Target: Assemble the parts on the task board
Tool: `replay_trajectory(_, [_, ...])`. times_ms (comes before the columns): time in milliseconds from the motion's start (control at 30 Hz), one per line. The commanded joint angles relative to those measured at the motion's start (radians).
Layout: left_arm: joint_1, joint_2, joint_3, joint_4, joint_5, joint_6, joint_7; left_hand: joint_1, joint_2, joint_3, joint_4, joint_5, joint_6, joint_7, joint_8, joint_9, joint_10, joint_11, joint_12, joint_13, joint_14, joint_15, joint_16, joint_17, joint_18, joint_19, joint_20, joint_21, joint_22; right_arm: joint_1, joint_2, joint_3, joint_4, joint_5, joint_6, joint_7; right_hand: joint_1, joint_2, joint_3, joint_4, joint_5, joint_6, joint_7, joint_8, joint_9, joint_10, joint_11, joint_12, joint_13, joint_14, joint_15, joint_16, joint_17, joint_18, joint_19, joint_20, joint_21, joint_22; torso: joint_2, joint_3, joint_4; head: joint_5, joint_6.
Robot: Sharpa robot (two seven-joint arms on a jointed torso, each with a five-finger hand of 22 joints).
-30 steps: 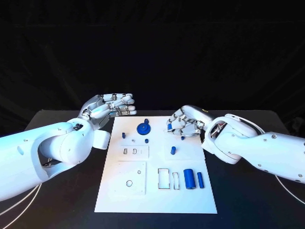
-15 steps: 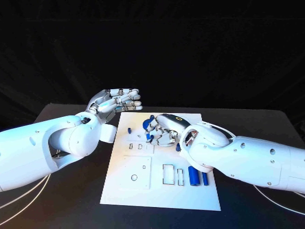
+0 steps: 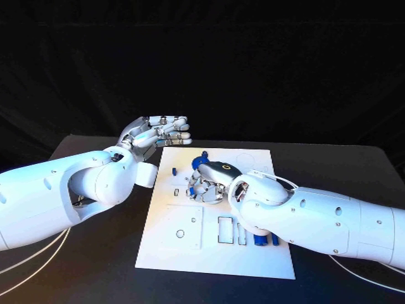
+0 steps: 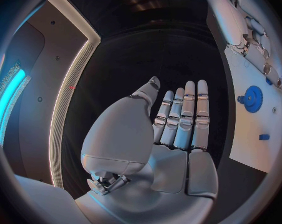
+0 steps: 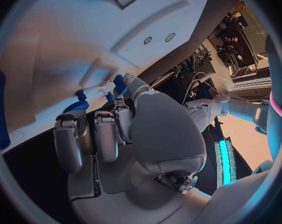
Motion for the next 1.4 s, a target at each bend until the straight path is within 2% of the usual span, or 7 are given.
replay_trajectory(33, [0.0, 0.001, 0.001, 0.003, 0.0, 0.018, 0.009, 0.002, 0.009, 0.0, -0.005, 0.003, 0.003, 0.005, -0.004, -0.001, 0.006, 0.004, -0.005, -0.001, 0.008, 0.0, -0.003, 0.001, 0.004, 0.005, -0.002, 0.004, -0.001, -0.003, 0.003, 0.0, -0.005, -0.046, 0.028, -0.022, -0.003, 0.006, 0.005, 0.0, 0.003, 0.005, 0.001, 0.002, 0.006, -0.004, -0.003, -0.005, 0.068, 0.086, -0.008, -0.002, 0.185, -0.014, 0.104, -0.005, 0.005, 0.263, 0.0, 0.0005, 0.0001, -0.002, -0.001])
replay_trajectory(733, [0.0, -0.001, 0.001, 0.005, 0.0, 0.018, 0.007, 0.002, 0.009, 0.0, -0.005, 0.003, 0.003, 0.005, -0.004, -0.001, 0.006, 0.004, -0.005, -0.001, 0.008, 0.0, -0.003, 0.001, 0.004, 0.005, -0.002, 0.004, -0.001, -0.014, 0.012, 0.0, -0.027, -0.06, 0.051, -0.046, -0.009, 0.003, 0.003, 0.002, 0.002, 0.002, 0.003, 0.002, 0.006, -0.006, -0.002, -0.008, 0.066, 0.086, -0.007, -0.003, 0.183, -0.014, 0.104, -0.004, 0.005, 0.263, -0.001, 0.0008, -0.0012, -0.003, -0.004])
replay_trajectory(900, [0.0, -0.001, 0.001, 0.005, 0.0, 0.018, 0.006, 0.001, 0.009, 0.0, -0.005, 0.003, 0.004, 0.005, -0.005, -0.001, 0.007, 0.004, -0.006, -0.001, 0.008, 0.0, -0.004, 0.001, 0.004, 0.005, -0.001, 0.004, -0.001, -0.014, 0.01, 0.0, -0.028, -0.055, 0.053, -0.06, -0.027, -0.001, -0.001, 0.01, -0.001, -0.024, 0.012, -0.012, 0.0, -0.02, 0.006, -0.026, 0.051, 0.085, -0.002, -0.006, 0.178, -0.014, 0.104, -0.001, 0.005, 0.263, -0.001, 0.0012, -0.0009, -0.003, -0.007])
replay_trajectory(1400, [0.0, -0.002, 0.001, 0.005, 0.0, 0.017, 0.007, 0.001, 0.009, 0.0, -0.005, 0.003, 0.004, 0.005, -0.005, -0.001, 0.007, 0.004, -0.006, -0.001, 0.008, 0.0, -0.004, 0.001, 0.004, 0.005, -0.001, 0.004, -0.001, -0.014, 0.011, 0.0, -0.027, -0.057, 0.046, -0.068, -0.04, -0.01, -0.003, 0.014, -0.002, -0.052, 0.024, -0.027, -0.007, -0.035, 0.016, -0.043, 0.037, 0.084, 0.007, -0.009, 0.174, -0.014, 0.104, 0.006, 0.005, 0.263, 0.0, 0.0006, -0.0007, -0.008, -0.006])
